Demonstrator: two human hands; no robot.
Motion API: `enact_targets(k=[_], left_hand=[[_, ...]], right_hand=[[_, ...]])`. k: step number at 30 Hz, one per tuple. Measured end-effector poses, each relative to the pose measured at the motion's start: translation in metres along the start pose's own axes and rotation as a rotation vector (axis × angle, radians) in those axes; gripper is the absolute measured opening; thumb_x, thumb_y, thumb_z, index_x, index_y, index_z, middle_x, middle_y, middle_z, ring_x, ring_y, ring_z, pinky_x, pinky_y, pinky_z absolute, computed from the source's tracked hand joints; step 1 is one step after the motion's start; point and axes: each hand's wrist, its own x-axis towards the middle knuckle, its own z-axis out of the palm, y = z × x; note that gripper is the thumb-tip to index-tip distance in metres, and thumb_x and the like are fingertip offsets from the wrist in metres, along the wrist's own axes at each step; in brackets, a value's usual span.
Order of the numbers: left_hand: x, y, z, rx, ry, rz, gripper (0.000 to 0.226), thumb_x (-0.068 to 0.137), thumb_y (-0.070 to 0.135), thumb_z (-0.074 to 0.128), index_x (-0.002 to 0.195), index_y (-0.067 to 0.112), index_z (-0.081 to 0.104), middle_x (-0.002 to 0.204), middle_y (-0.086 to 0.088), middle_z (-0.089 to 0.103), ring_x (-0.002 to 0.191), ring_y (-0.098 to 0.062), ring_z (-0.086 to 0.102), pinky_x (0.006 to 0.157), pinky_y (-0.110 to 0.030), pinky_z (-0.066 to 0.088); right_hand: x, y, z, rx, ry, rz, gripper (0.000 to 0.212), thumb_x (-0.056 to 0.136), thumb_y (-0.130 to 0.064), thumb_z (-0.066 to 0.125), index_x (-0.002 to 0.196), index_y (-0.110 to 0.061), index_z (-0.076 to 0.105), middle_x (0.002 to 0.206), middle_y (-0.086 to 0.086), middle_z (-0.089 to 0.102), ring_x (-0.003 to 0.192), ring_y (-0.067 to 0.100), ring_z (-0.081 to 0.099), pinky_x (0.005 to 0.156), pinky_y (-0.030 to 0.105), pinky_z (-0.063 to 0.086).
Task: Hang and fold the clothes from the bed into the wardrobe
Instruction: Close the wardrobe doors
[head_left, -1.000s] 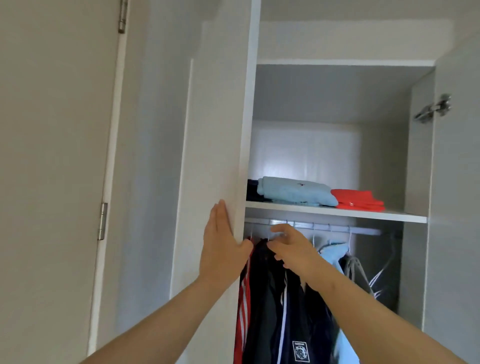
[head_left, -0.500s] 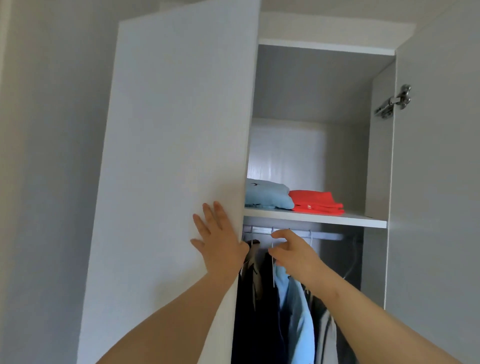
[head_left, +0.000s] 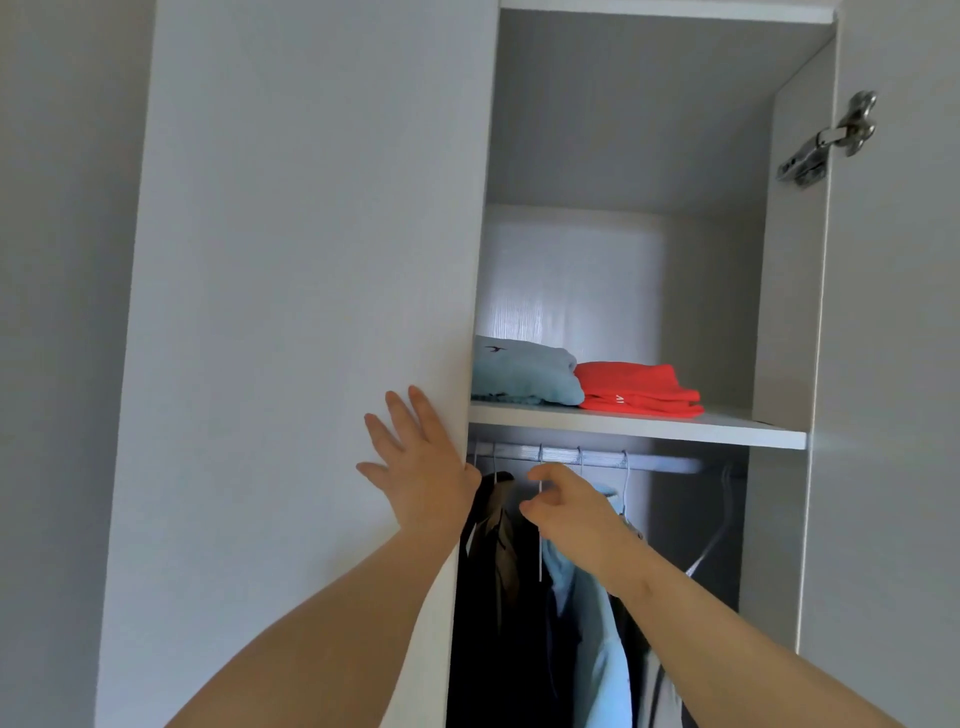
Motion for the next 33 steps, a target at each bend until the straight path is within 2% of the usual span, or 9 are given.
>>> enact_targets(k=[4, 10, 16, 20, 22, 24, 26, 30, 33], left_hand=[[0.005, 0.002, 0.010, 0.022, 0.022, -0.008, 0.109, 0.081, 0.054, 0.055, 0.143, 0.008, -0.022, 0.155, -0.015, -0.009, 0.142, -0.041, 0.001, 0.102, -0.055, 0.033], [0.013, 0.007, 0.021, 0.069, 0.045, -0.007, 0.110, 0.081, 0.055, 0.054, 0.141, 0.005, -0.023, 0.154, -0.017, -0.007, 0.141, -0.043, 0.004, 0.100, -0.056, 0.035], [0.015, 0.009, 0.022, 0.094, 0.035, 0.008, 0.108, 0.082, 0.056, 0.053, 0.143, 0.003, -0.020, 0.154, -0.019, -0.006, 0.140, -0.044, 0.005, 0.099, -0.055, 0.037], [0.021, 0.007, 0.013, 0.029, -0.074, 0.027, 0.110, 0.082, 0.055, 0.056, 0.144, 0.007, -0.021, 0.154, -0.017, -0.013, 0.141, -0.043, -0.001, 0.101, -0.054, 0.034], [0.020, 0.004, 0.003, -0.059, -0.135, 0.040, 0.106, 0.083, 0.051, 0.058, 0.145, 0.012, -0.019, 0.154, -0.014, -0.014, 0.142, -0.040, -0.006, 0.103, -0.057, 0.030], [0.018, 0.001, -0.008, -0.138, -0.178, 0.118, 0.099, 0.084, 0.049, 0.057, 0.147, 0.019, -0.013, 0.155, -0.010, -0.012, 0.142, -0.036, -0.007, 0.105, -0.058, 0.024], [0.012, 0.006, -0.022, -0.229, -0.201, 0.237, 0.084, 0.087, 0.047, 0.054, 0.149, 0.023, 0.002, 0.155, -0.008, -0.001, 0.142, -0.033, 0.000, 0.106, -0.052, 0.025], [-0.004, 0.030, -0.051, -0.554, -0.265, 0.406, 0.050, 0.088, 0.032, 0.054, 0.135, 0.023, 0.039, 0.140, -0.003, 0.035, 0.127, -0.027, 0.033, 0.098, -0.038, 0.035], [-0.030, 0.056, -0.071, -0.820, -0.362, 0.509, 0.035, 0.089, 0.018, 0.053, 0.124, 0.019, 0.053, 0.130, -0.005, 0.046, 0.117, -0.026, 0.045, 0.096, -0.036, 0.039]], right_hand=[[0.008, 0.009, 0.005, -0.028, -0.012, 0.003, 0.029, 0.090, -0.019, 0.054, 0.119, -0.024, 0.050, 0.084, -0.004, 0.057, 0.080, 0.012, 0.055, 0.068, 0.017, 0.039], [0.013, 0.017, 0.004, -0.048, -0.016, 0.024, 0.032, 0.091, -0.020, 0.053, 0.122, -0.024, 0.049, 0.094, -0.002, 0.058, 0.089, 0.010, 0.053, 0.066, 0.009, 0.037], [0.013, 0.020, 0.002, -0.044, -0.017, 0.074, 0.030, 0.091, -0.018, 0.052, 0.121, -0.024, 0.049, 0.097, -0.001, 0.058, 0.086, 0.008, 0.052, 0.058, 0.001, 0.036], [0.006, 0.010, -0.008, -0.064, 0.030, 0.086, 0.032, 0.092, -0.013, 0.051, 0.123, -0.019, 0.050, 0.100, 0.011, 0.062, 0.068, 0.005, 0.048, 0.048, -0.001, 0.036], [-0.001, 0.002, -0.013, -0.073, 0.061, 0.082, 0.032, 0.091, -0.011, 0.051, 0.122, -0.017, 0.051, 0.094, 0.008, 0.061, 0.063, 0.003, 0.045, 0.047, 0.001, 0.034], [-0.013, -0.009, -0.020, -0.096, 0.106, 0.080, 0.029, 0.090, -0.012, 0.051, 0.118, -0.017, 0.052, 0.090, 0.001, 0.058, 0.067, 0.008, 0.047, 0.049, 0.002, 0.035], [-0.026, -0.019, -0.029, -0.102, 0.164, 0.090, 0.027, 0.089, -0.013, 0.050, 0.115, -0.020, 0.051, 0.086, 0.000, 0.057, 0.070, 0.012, 0.049, 0.049, 0.004, 0.035], [-0.054, -0.037, -0.053, -0.113, 0.319, 0.136, 0.025, 0.090, -0.014, 0.053, 0.114, -0.018, 0.052, 0.078, -0.001, 0.055, 0.065, 0.012, 0.050, 0.051, 0.009, 0.039], [-0.091, -0.046, -0.075, -0.159, 0.455, 0.170, 0.029, 0.090, -0.013, 0.052, 0.119, -0.014, 0.053, 0.089, 0.002, 0.058, 0.080, 0.018, 0.056, 0.072, 0.023, 0.047]])
